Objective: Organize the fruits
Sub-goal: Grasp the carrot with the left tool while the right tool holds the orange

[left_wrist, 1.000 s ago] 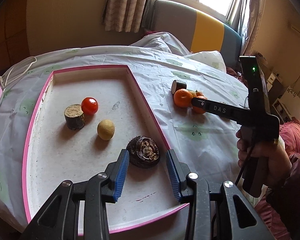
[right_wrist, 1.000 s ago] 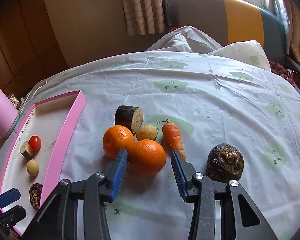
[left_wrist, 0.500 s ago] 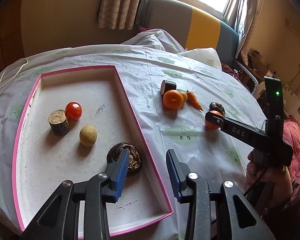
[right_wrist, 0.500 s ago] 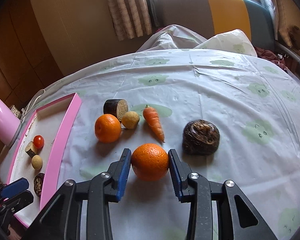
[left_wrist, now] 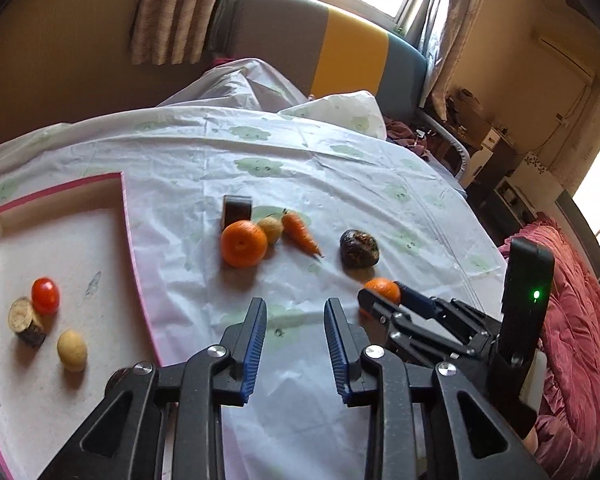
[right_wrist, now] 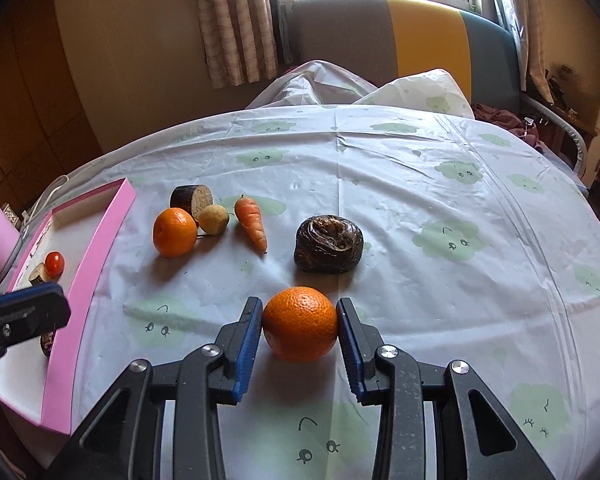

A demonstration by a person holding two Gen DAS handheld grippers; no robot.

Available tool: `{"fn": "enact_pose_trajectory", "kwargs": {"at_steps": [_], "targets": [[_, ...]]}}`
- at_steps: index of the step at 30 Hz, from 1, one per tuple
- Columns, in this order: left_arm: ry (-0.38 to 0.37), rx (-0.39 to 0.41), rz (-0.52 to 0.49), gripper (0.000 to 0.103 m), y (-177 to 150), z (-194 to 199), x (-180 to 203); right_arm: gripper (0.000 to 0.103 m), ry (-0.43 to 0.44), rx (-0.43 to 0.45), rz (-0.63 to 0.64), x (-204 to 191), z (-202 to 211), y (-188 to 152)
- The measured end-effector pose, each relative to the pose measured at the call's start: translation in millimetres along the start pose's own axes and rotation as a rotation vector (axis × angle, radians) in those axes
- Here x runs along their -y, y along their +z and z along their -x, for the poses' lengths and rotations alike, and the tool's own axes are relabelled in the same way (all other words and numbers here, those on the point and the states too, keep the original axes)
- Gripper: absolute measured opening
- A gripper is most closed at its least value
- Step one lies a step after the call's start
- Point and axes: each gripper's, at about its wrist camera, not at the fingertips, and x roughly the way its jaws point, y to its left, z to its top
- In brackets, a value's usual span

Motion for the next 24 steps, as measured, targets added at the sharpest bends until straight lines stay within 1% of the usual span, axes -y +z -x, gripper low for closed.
{"fn": "enact_pose_trajectory", "kwargs": {"at_steps": [3,5,7,10,12,14,16,19,23,24], "targets": [[-0.035,-0.026,-0.017,0.028,14,-16,9,0.038,0.008,0.004,0.003,1,0,0],[-0.033,-0.043,-0.026,0.025,22,-28,12,0.038,0.013,0.008,0.001,2,0,-1],[-0.05,-0.063,-0.022,0.022,29,-40,15,0.038,0.018,0.011,0.0,2,0,-2],[-0.053,-0.076,-0.021,0.021,43,-55,18,0.038,0.029,0.01,-0.007,4,0,-3],[-0.041,-0.082,-0.024,0.021,52,-65,18,0.038,0.038,0.008,-0.011,5,0,-2],[0.001,-0.086,-0.029,0.021,62,-77,18,0.038,0.052,0.007,-0.02,8,-1,-2],[0.028,-0.107,-0.052,0.029,69,-89,19,0.038,0.066,0.005,-0.033,10,-1,-2],[0.096,-0.131,-0.079,0.031,77,-107,19,0.038,0.08,0.002,-0.044,13,-1,-2],[0.138,-0.195,-0.118,0.031,78,-132,20,0.038,0.1,0.002,-0.054,16,-1,-2],[0.15,-0.197,-0.133,0.031,77,-136,22,0.038,0.105,0.001,-0.058,17,-1,-2]]}}
